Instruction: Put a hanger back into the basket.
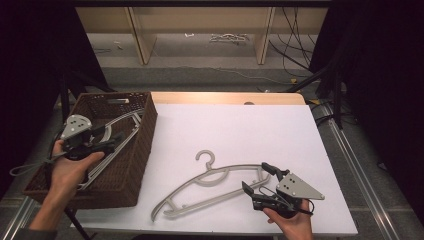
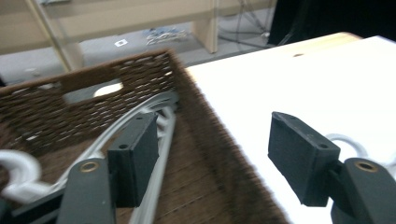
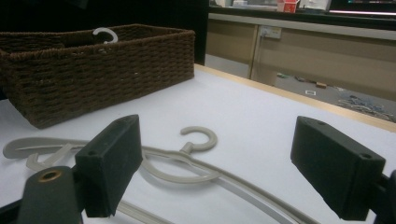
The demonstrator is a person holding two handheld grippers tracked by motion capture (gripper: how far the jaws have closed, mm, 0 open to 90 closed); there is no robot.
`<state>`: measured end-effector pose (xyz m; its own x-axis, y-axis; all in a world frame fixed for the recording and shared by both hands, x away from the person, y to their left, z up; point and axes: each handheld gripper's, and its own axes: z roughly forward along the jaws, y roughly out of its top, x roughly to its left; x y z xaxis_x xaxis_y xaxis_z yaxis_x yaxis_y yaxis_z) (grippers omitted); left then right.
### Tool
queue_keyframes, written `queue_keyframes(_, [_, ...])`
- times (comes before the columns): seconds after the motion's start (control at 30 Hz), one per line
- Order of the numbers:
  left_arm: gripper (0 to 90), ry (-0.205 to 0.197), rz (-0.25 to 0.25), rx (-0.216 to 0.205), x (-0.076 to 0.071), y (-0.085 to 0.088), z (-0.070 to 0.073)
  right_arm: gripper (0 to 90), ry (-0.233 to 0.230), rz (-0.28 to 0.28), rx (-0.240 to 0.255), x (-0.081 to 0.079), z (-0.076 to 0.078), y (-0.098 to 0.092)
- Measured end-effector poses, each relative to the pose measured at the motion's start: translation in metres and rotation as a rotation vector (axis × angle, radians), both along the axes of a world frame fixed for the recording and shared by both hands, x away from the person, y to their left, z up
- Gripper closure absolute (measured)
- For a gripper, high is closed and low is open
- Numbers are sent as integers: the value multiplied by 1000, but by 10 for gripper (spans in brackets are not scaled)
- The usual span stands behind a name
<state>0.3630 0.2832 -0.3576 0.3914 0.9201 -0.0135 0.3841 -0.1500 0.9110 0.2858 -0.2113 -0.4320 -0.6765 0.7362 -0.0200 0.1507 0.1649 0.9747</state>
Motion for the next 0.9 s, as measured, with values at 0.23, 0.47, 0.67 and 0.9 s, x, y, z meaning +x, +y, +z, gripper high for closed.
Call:
queue_keyframes(0.23, [292,-27,-55,-39,-5,-29,-10,175,10,-1,1,-1,0,0])
queue_keyframes(0.47, [243,-47,-138,-51,-14,-49,-13,175,8,5,2,-1,1,0])
queue_keyframes(0.67, [234,-57,-158,-49,-20,-60,-17,175,-8,3,0,-1,1,1])
queue_keyframes(0.9, [232,-89,-212,-85,-28,-70,-19,175,-18,15,12,0,0,1])
